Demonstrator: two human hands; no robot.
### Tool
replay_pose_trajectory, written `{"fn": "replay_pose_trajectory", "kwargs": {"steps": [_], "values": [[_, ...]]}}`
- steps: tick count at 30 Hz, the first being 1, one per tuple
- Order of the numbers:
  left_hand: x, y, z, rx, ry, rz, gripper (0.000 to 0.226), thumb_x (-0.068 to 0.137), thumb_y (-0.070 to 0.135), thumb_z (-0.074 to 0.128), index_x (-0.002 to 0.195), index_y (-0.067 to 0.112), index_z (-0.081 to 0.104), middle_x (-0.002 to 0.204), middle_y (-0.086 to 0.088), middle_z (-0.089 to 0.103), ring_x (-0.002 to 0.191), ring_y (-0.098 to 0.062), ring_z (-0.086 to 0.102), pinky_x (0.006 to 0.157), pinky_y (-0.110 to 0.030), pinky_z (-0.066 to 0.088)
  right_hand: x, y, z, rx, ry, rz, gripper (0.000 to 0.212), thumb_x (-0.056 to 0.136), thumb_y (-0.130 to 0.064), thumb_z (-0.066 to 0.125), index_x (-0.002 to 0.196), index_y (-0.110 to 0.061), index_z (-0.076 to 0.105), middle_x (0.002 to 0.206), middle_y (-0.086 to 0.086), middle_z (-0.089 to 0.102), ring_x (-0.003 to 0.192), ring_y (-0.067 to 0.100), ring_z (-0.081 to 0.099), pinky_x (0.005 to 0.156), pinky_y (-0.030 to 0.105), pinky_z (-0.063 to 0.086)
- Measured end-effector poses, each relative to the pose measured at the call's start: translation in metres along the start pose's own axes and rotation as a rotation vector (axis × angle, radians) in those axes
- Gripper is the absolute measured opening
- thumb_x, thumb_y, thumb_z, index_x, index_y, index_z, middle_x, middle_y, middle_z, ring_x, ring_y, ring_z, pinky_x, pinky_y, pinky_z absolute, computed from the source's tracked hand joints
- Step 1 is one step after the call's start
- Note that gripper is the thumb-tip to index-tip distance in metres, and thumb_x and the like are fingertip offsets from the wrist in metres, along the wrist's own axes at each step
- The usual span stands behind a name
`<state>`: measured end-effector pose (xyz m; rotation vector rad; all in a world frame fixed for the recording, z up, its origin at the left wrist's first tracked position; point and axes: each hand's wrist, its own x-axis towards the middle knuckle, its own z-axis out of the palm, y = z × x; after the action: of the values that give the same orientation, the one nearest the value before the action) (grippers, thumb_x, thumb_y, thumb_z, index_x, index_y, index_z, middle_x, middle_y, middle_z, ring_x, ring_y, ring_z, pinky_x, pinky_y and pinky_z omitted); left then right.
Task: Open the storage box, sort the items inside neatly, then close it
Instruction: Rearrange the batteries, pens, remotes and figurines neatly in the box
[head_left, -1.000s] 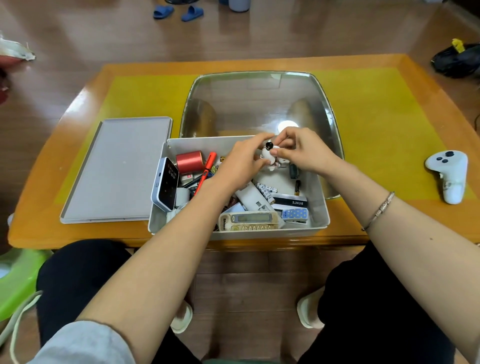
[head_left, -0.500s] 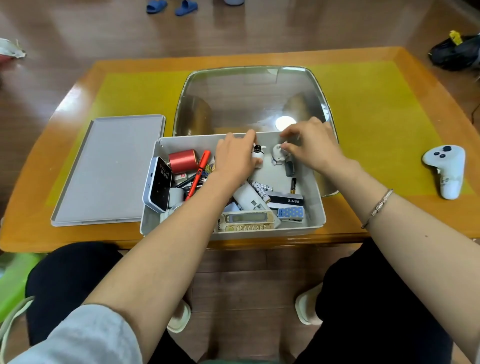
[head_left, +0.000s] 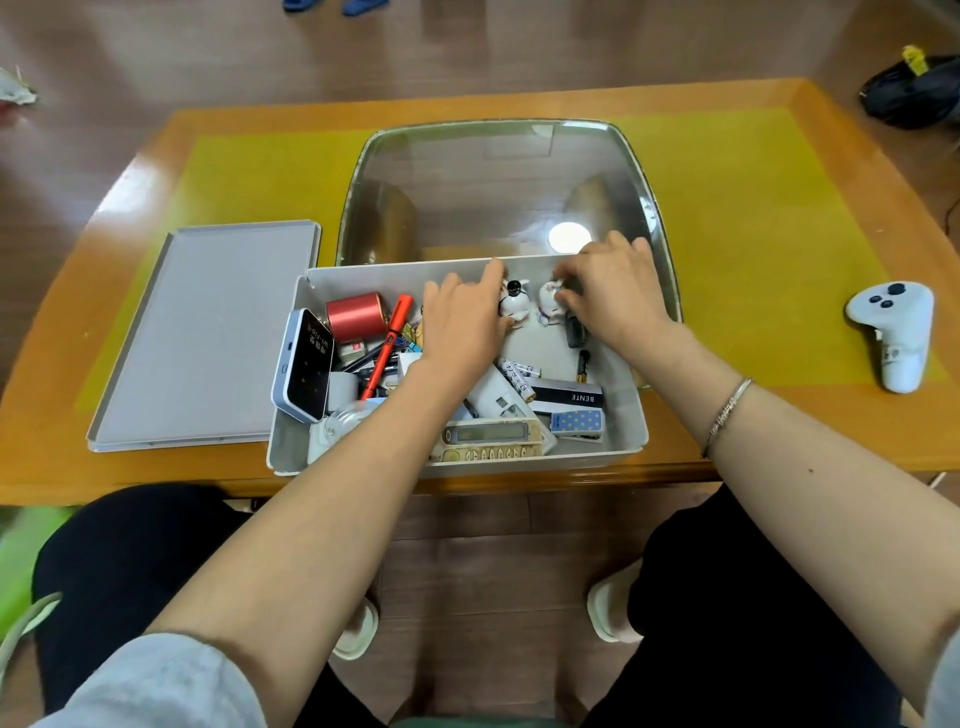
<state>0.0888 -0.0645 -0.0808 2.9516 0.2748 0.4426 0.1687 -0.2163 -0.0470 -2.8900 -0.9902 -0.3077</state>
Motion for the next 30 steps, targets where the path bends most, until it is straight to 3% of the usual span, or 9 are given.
{"fn": "replay_pose_trajectory", "kwargs": {"steps": [8,20,26,30], "values": [[0.007,0.008,0.006,-0.02,-0.04,-0.001,0.029,0.087,0.009,0.054,0.115,0.018,0.051,0.089,-0.008,0.067,0.09,-0.03,0.05,0.071,-0.036,0.023,0.001,0.0,0.003,0.016,0.028,0.022,0.019,0.088,-0.032,0.061,0.103,-0.023,0.071,0.098,0.008,0.069,0.101,0.03,0.048,0.082,0.038,0.026],[0.006,0.011,0.003,-0.008,-0.035,-0.01,0.031,0.089,0.007,0.049,0.117,0.018,0.05,0.089,-0.008,0.066,0.088,-0.031,0.05,0.069,-0.035,0.021,-0.002,0.001,0.002,0.044,0.027,0.013,0.021,0.088,-0.032,0.063,0.104,-0.023,0.072,0.099,0.007,0.068,0.103,0.03,0.047,0.084,0.037,0.026],[-0.001,0.007,-0.004,-0.033,-0.027,-0.021,0.047,0.088,0.0,0.048,0.13,0.021,0.047,0.092,-0.008,0.067,0.09,-0.033,0.056,0.071,-0.035,0.023,-0.005,0.012,-0.006,0.151,0.028,0.01,0.021,0.086,-0.027,0.065,0.105,-0.019,0.071,0.107,0.006,0.067,0.107,0.03,0.047,0.088,0.038,0.031],[-0.014,0.013,-0.011,-0.112,0.049,-0.064,0.034,0.087,0.0,0.048,0.117,0.013,0.054,0.091,-0.01,0.065,0.089,-0.033,0.055,0.07,-0.034,0.022,-0.013,0.021,-0.006,0.16,0.101,0.037,0.017,0.089,-0.025,0.063,0.101,-0.017,0.071,0.11,0.005,0.064,0.104,0.029,0.051,0.086,0.041,0.037]]}}
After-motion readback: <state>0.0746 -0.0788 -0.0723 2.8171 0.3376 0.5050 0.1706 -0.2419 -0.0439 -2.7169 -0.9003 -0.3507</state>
